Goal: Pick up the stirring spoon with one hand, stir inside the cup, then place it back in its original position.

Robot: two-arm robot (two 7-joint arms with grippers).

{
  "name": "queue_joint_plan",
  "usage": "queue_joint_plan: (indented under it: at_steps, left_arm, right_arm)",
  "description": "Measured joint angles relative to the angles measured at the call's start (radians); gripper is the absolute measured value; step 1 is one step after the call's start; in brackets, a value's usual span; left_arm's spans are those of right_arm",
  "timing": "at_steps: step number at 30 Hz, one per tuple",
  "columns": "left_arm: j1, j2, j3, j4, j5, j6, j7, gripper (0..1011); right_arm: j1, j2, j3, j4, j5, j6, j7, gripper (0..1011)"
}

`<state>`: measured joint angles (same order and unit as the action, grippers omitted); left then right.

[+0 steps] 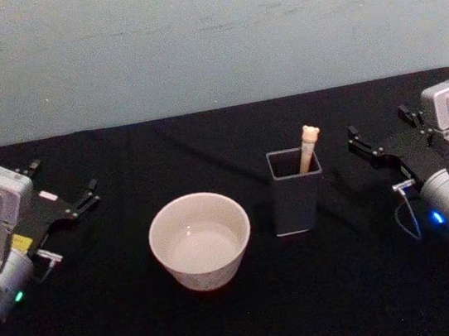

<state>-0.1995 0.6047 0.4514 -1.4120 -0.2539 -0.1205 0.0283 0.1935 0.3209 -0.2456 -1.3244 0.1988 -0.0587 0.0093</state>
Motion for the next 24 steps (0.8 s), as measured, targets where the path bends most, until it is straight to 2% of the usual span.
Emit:
queue_joint_plan:
  at_steps: [24]
  left_arm:
    - [0.0, 0.0, 0.0, 0.0, 0.0, 0.0, 0.0, 1001]
  right_arm:
    - [-0.001, 0.003, -0.004, -0.006, 0.0, -0.001, 0.0, 1002]
